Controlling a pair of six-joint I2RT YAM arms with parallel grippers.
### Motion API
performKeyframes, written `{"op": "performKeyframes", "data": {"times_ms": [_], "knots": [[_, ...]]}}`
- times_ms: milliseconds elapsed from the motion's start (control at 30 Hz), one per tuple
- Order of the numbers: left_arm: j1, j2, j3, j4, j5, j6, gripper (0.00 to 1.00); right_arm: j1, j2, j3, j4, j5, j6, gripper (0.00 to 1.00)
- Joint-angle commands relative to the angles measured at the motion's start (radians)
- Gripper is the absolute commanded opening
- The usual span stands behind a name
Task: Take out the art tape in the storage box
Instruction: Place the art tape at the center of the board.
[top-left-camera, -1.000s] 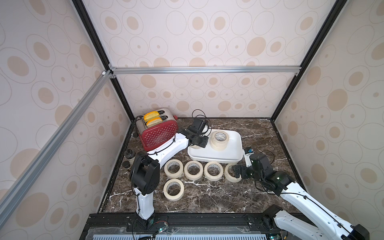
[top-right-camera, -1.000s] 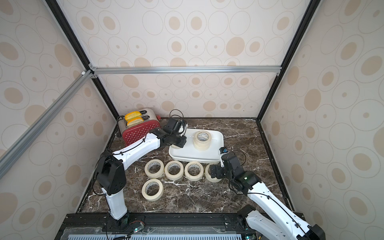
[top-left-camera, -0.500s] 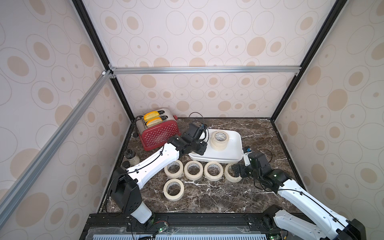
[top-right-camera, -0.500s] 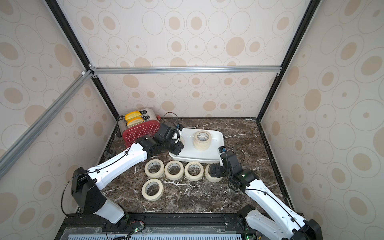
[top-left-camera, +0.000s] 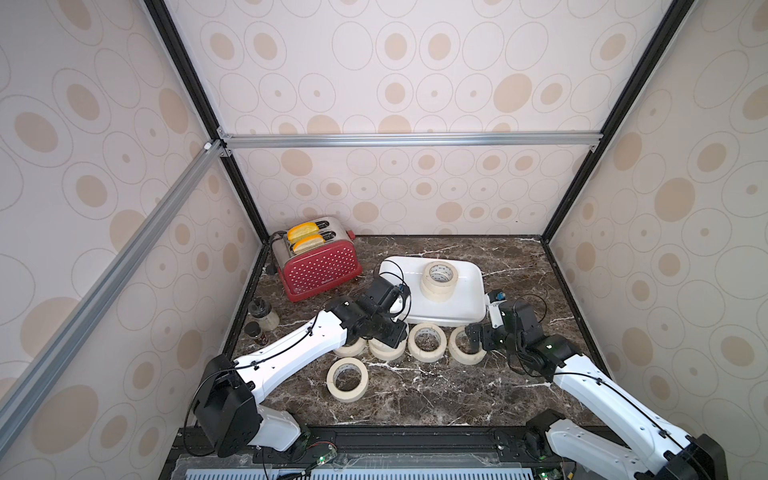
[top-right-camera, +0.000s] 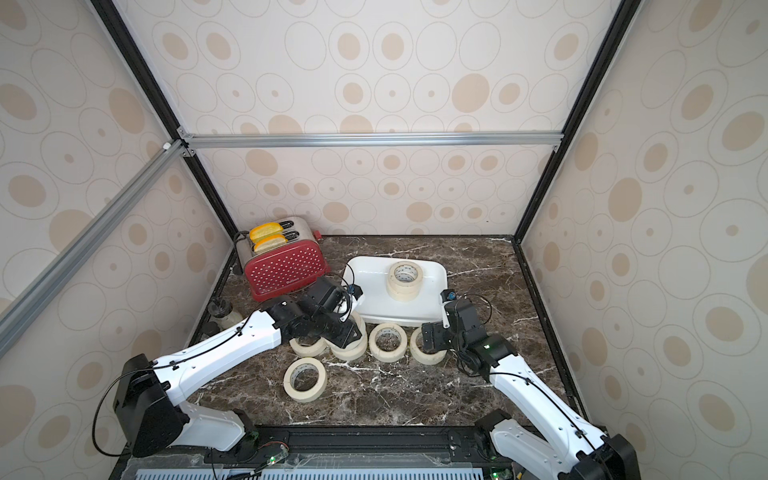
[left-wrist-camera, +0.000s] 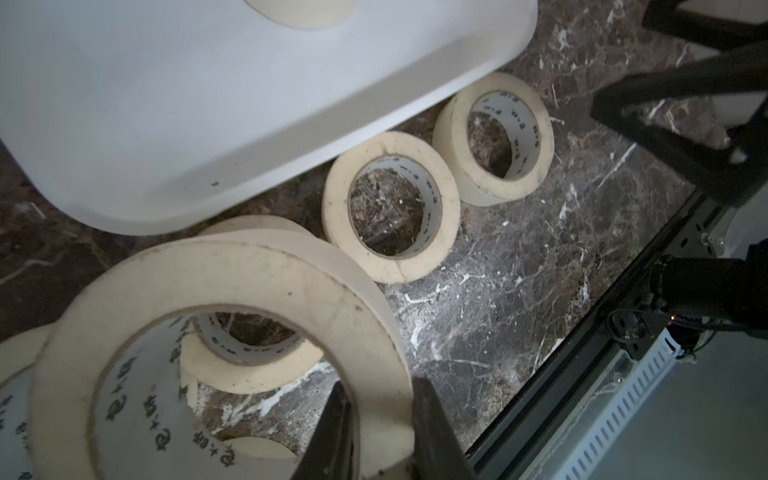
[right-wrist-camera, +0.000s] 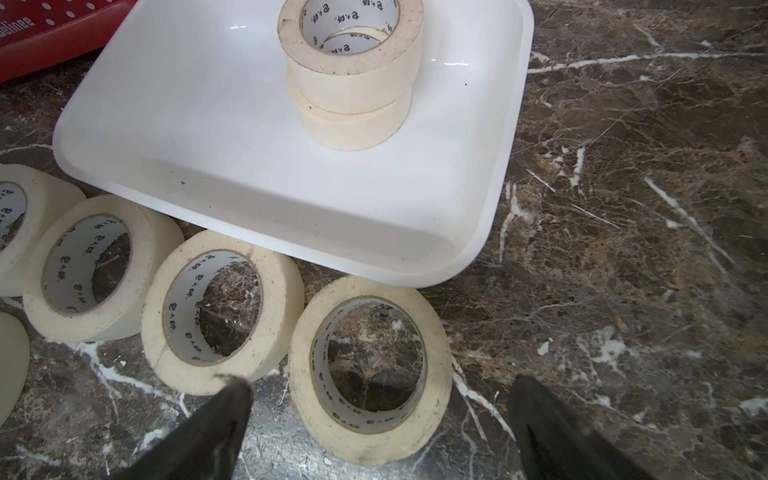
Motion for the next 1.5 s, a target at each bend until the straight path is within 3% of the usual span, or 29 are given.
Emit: {"op": "performKeyframes", "data": {"times_ms": [0, 533, 700, 1467], "knots": [[-0.053, -0.041, -0.016, -0.028, 0.052, -0.038, 0.14, -0.021, 0.000, 0.016, 0.004, -0.004, -0.023, 1.00], [-0.241, -0.035, -0.142, -0.012, 0.126, -0.141, 0.14, -0.051, -0.012, 0.016, 0.000, -0.015, -0.023, 1.00], [-0.243, -0.033, -0.188, 0.044, 0.133, -0.155, 0.14, -0.052, -0.010, 0.015, -0.002, -0.015, -0.018, 1.00], [-0.243, 0.087, -0.209, 0.096, -0.070, -0.110, 0.13, -0.051, -0.009, 0.007, -0.011, -0.010, -0.011, 1.00]]}}
